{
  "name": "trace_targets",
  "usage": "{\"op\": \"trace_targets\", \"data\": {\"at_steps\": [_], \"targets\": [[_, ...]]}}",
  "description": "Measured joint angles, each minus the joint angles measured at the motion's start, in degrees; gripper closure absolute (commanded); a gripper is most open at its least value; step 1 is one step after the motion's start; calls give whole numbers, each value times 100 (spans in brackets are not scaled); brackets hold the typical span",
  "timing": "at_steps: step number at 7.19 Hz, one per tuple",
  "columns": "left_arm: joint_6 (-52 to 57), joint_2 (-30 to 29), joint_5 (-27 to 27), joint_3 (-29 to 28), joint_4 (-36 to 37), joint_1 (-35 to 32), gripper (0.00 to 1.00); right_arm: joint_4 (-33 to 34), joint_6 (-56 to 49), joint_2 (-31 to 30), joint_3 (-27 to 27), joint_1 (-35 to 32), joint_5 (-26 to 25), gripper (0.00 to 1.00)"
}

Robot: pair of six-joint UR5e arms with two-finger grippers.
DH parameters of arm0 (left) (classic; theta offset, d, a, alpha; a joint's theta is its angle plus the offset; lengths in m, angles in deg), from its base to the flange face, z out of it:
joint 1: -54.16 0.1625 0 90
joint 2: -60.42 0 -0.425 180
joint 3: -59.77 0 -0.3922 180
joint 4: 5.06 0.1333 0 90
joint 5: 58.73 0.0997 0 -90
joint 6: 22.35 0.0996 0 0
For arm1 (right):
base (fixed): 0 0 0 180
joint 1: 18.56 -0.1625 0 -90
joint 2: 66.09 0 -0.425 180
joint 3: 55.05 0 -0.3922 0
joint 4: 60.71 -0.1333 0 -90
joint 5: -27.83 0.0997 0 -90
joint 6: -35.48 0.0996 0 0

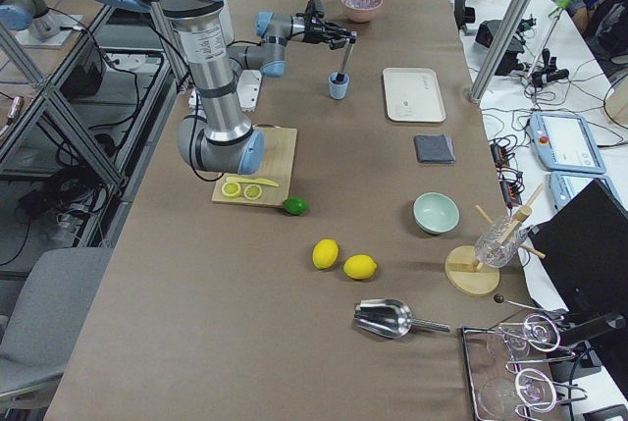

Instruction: Mash ice and strawberries in cup

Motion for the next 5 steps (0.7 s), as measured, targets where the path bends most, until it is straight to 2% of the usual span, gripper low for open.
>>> {"op": "trace_targets", "data": {"at_steps": [5], "targets": [[-3, -67, 1, -1, 16, 0, 3, -4, 140, -86, 112, 67, 43, 100]]}}
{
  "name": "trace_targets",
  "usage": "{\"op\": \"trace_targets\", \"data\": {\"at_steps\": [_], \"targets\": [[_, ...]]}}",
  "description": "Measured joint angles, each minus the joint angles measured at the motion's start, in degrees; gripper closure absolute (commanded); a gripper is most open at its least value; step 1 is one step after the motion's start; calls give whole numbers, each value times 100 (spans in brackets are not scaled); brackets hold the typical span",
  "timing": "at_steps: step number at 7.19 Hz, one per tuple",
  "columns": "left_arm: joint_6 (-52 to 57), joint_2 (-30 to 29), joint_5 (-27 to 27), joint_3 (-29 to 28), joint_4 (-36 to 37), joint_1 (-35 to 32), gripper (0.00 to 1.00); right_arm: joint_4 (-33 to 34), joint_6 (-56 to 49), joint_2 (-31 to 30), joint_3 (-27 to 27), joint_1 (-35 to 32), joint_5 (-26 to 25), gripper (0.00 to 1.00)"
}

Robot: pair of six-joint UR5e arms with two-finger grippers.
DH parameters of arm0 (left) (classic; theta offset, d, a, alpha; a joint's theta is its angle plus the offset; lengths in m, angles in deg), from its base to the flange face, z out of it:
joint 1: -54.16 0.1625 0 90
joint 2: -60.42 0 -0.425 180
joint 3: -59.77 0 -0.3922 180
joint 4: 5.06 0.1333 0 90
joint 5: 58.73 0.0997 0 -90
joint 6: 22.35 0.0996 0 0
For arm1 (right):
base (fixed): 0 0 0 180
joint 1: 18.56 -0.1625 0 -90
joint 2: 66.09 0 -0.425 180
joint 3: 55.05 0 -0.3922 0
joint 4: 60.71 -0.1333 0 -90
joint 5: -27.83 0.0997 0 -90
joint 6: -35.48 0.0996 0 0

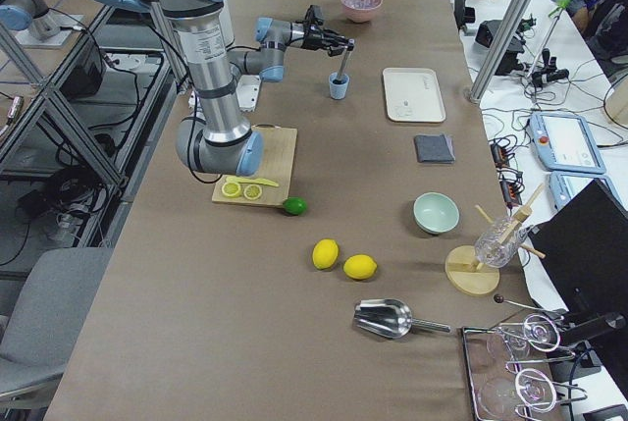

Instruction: Mash ice and strawberries in cup

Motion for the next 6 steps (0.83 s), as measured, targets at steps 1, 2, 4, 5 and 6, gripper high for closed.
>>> {"op": "trace_targets", "data": {"at_steps": [1, 2, 4, 5, 6], "targets": [[0, -5, 0, 3, 0, 0, 3, -2, 2, 2, -21, 14, 0, 100], [0, -9, 0, 13, 0, 0, 3, 1, -20, 8, -115, -6, 74, 100], [-2, -62, -6, 21, 5, 0, 3, 1, -123, -172, -516, -452, 942, 100], [-9, -97, -8, 20, 12, 0, 3, 0, -145, -292, -717, -904, 1666, 100], [-62, -122, -9, 37, 4, 0, 3, 5, -130, -378, -810, -1404, 2418, 100]]}}
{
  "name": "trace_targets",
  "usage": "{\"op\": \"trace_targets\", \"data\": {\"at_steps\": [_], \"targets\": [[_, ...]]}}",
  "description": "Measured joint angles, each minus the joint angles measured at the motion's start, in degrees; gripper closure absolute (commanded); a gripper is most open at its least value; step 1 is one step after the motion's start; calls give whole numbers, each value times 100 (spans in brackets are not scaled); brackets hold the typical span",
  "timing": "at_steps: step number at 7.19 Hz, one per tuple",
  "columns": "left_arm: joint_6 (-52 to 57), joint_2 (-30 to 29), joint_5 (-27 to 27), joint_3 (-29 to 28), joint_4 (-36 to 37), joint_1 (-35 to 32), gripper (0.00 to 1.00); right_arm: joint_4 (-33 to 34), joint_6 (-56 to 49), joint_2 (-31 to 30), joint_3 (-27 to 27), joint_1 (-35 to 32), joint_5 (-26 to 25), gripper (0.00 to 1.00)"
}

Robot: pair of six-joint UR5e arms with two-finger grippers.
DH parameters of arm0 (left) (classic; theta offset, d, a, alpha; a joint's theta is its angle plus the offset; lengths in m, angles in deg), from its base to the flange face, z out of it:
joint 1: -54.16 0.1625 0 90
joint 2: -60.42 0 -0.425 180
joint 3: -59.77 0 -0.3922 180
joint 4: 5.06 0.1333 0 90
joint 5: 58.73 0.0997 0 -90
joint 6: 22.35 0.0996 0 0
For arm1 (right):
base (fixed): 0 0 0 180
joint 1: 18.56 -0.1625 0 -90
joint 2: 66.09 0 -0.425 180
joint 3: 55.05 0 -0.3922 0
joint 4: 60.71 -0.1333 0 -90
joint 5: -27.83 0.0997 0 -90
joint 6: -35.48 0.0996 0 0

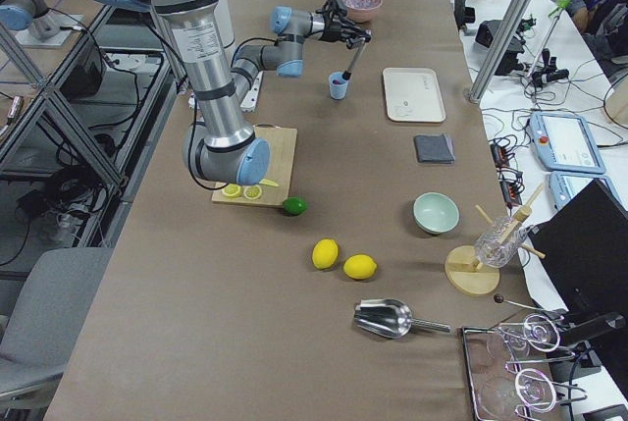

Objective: Mash ice and strawberries in cup
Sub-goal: 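Lift the pestle out of the cup and carry it toward the green bowl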

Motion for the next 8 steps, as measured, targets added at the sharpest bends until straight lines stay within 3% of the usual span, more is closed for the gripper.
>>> {"op": "trace_targets", "data": {"at_steps": [3, 6, 8], "targets": [[-353, -262, 0, 93, -41, 0, 3, 36, 294, -365, 123, -1652, 2349, 100], [-394, -622, 14, 108, -47, 3, 3, 53, 359, -561, 1184, -3404, 4990, 100], [-365, -756, 66, 90, -43, 48, 3, 81, 370, -601, 1930, -3917, 5902, 100]]}}
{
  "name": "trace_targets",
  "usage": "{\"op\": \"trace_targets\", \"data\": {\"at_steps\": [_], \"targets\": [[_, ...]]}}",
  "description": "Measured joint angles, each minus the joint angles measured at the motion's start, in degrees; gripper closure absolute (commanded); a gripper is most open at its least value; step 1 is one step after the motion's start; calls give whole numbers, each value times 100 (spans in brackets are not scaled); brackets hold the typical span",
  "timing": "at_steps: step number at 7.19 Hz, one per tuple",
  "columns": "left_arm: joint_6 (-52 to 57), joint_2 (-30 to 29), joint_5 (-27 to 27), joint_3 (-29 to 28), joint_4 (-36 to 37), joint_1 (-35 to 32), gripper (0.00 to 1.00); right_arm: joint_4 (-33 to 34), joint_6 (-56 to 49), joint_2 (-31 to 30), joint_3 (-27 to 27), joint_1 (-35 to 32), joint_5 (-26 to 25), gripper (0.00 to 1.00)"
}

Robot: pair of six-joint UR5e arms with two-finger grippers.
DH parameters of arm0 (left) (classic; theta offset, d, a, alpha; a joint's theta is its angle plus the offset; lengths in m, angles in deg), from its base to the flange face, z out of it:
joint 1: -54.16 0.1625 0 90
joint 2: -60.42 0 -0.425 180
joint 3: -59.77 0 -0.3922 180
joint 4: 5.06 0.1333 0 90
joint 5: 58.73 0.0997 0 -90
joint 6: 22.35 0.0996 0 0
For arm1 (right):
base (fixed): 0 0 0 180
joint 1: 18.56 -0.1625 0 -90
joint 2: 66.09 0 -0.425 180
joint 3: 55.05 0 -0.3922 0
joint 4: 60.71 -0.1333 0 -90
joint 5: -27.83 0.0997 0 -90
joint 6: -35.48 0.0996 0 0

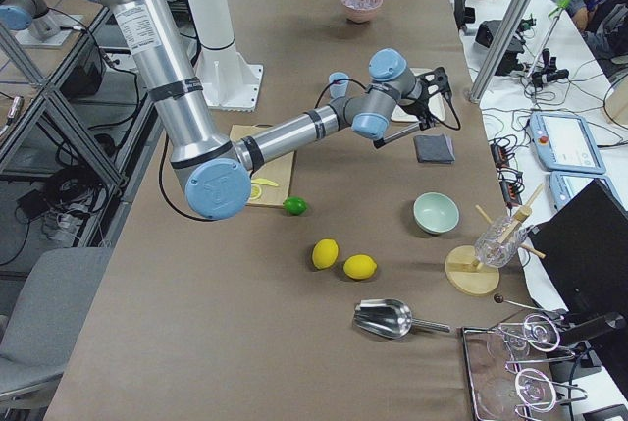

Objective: Mash ice and strawberries in cup
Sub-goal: 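Lift the pestle out of the cup and carry it toward the green bowl, then lower the pestle onto the table beside the green bowl and release it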

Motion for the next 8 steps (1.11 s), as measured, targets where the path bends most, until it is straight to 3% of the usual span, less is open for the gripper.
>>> {"op": "trace_targets", "data": {"at_steps": [2, 4, 8], "targets": [[19, -2, 24, -10, 3, 43, 3, 520, -31, 29, 407, -303, 888, 100], [2, -33, 16, -4, 7, 224, 3, 1310, -104, 26, 460, -384, 1463, 100], [-6, -45, 19, -37, 20, 340, 3, 1980, -991, -272, 550, 115, 1450, 100]]}}
